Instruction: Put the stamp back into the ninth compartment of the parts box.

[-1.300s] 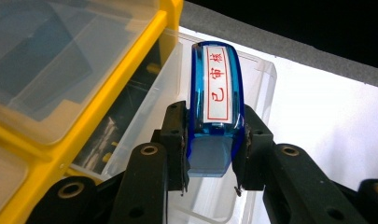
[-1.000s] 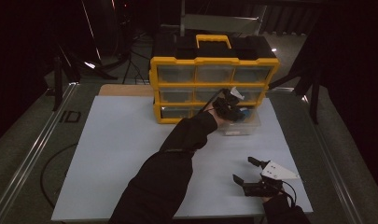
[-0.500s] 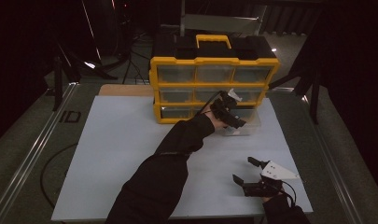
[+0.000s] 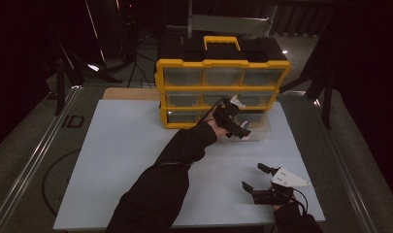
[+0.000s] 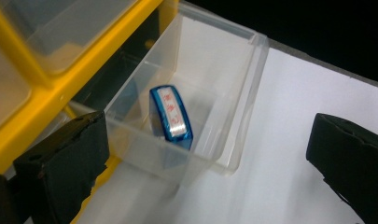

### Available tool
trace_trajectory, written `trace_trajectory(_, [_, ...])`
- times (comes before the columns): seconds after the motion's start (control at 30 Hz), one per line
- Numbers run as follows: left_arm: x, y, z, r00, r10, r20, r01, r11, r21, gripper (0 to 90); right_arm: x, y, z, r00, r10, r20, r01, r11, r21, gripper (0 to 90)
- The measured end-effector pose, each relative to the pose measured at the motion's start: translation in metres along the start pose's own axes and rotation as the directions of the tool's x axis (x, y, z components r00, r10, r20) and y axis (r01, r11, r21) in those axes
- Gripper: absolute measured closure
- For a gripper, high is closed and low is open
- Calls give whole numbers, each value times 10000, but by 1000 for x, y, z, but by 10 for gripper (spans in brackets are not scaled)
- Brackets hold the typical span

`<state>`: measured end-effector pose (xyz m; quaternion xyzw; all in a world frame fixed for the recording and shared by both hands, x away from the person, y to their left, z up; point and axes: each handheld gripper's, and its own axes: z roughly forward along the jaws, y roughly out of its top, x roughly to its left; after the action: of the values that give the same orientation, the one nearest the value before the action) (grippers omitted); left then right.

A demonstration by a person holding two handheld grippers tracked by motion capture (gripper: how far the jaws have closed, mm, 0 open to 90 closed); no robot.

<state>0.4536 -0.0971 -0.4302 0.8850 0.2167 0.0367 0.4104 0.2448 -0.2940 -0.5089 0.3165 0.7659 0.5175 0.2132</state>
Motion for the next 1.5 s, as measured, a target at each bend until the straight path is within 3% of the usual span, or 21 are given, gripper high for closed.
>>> trace_trajectory(0.37, [2,-12,-16,10000,-38,37,39,9997,-244,0,-1,-1,0,10000,51,23,-51,10000,25,93])
trace_trajectory(0.7, [1,-23,-46,9998,-68,187,85,9959,-897,0,-4,-4,0,9998,184,75,-185,9998,123,93])
trace_trajectory(1.03, [2,-30,-63,9995,0,322,37,9935,-1141,0,-4,-3,0,9999,62,109,-63,10000,49,93])
trace_trajectory(1.27, [-2,-37,-73,9998,52,193,-28,9924,-1234,0,-3,-2,-1,9999,17,100,-18,10000,72,92])
trace_trajectory(1.5, [-12,-40,-87,9993,175,328,-126,9895,-1439,0,1,1,-1,9998,-121,128,120,9999,51,93])
